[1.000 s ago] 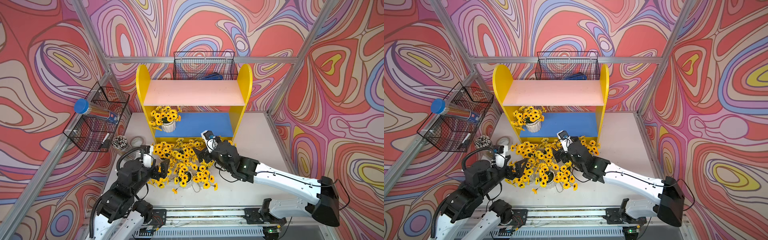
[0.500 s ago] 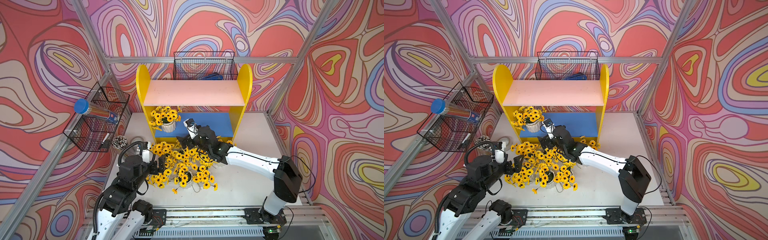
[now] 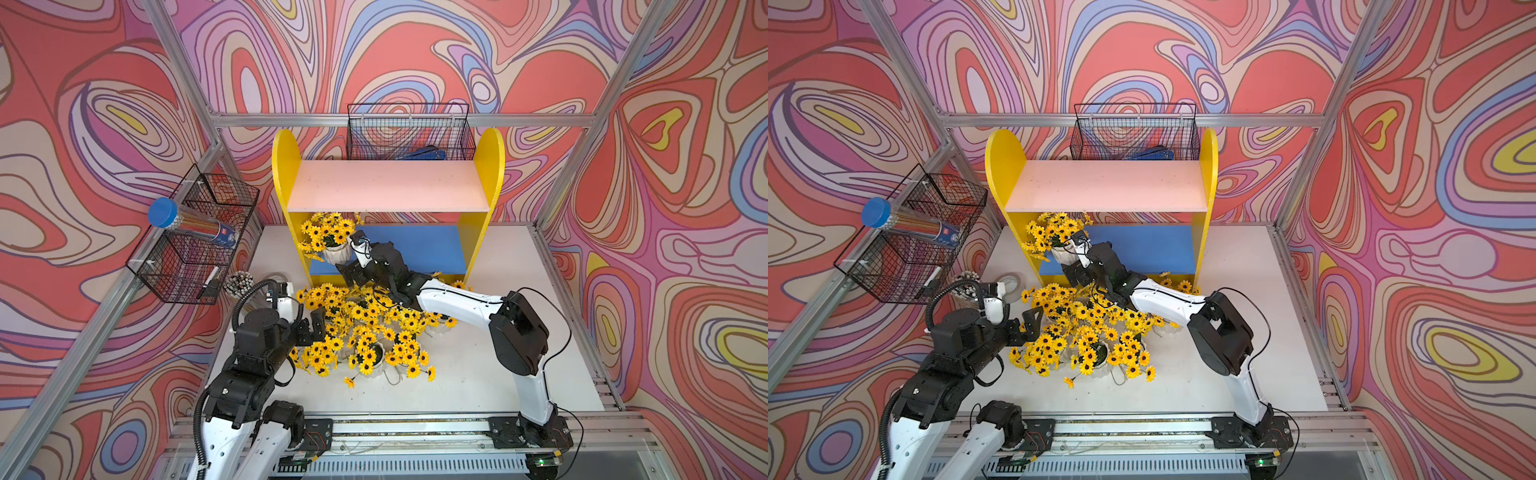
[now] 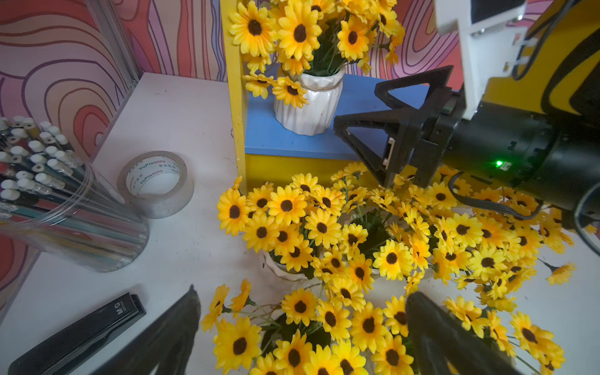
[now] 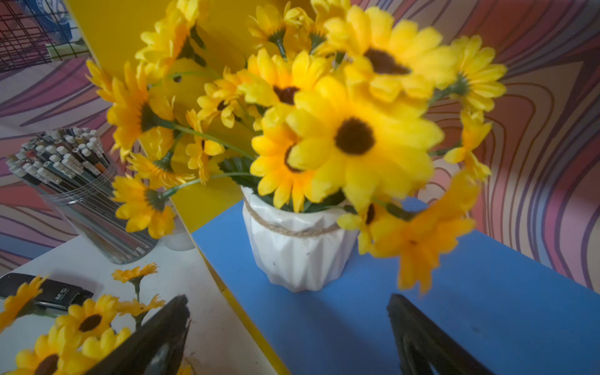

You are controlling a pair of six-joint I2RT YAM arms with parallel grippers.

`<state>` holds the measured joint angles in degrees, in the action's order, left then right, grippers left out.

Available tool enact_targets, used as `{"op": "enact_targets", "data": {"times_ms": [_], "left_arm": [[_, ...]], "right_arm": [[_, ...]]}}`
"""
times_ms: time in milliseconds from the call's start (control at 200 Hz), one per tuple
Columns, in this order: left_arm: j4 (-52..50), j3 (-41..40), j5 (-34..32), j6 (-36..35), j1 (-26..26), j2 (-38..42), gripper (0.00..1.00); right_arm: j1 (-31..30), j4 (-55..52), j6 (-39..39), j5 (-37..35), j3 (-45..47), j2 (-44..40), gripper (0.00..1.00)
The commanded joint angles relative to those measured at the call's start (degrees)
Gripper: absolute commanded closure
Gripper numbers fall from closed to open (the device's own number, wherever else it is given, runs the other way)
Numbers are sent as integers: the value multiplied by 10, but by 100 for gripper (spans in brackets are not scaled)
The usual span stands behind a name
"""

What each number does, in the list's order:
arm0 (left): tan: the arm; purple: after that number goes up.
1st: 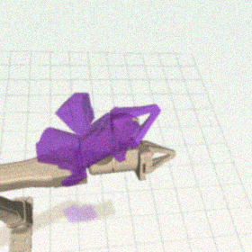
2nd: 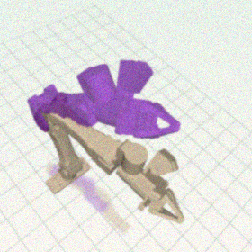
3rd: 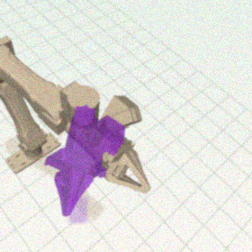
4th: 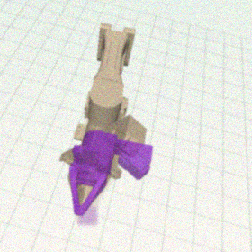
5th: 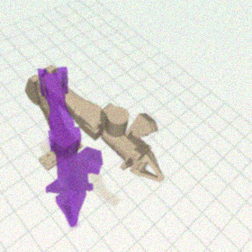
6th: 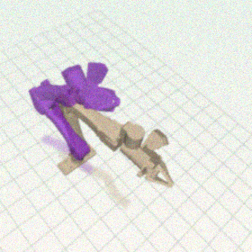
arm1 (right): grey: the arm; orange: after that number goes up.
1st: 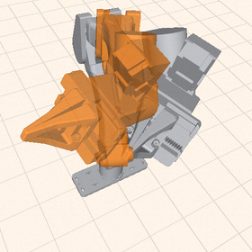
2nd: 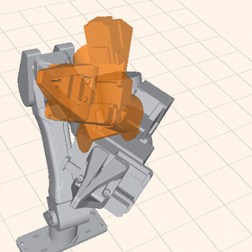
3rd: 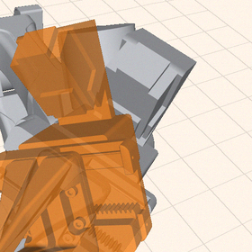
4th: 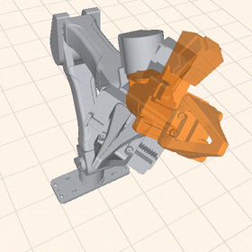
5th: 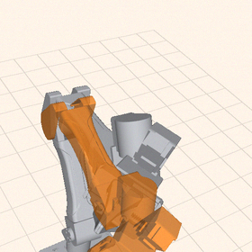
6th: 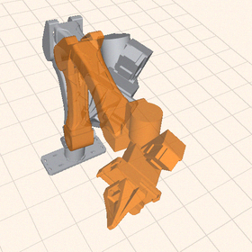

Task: Take the sunflower pots off the shelves
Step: Pick up the sunflower pot from the shelf.

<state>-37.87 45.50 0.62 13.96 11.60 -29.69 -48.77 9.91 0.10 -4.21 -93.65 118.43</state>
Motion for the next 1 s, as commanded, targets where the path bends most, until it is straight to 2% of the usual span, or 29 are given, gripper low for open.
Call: {"op": "enact_targets", "data": {"times_ms": [0,235,320,421,731,996], "left_arm": [[5,-5,-4,4,-3,6,0],[8,-8,-6,2,-4,14,0],[8,-8,-4,1,-5,12,0],[10,-8,4,2,-5,13,0],[9,-10,1,0,-5,17,0],[11,-11,5,-2,-5,19,0]], "right_arm": [[4,21,-14,11,-35,26,2],[10,11,-34,39,-101,83,2],[12,12,-25,2,-125,105,2],[18,38,-22,-3,-126,116,2],[29,28,-3,61,-235,192,2],[32,2,2,74,-330,256,2]]}}
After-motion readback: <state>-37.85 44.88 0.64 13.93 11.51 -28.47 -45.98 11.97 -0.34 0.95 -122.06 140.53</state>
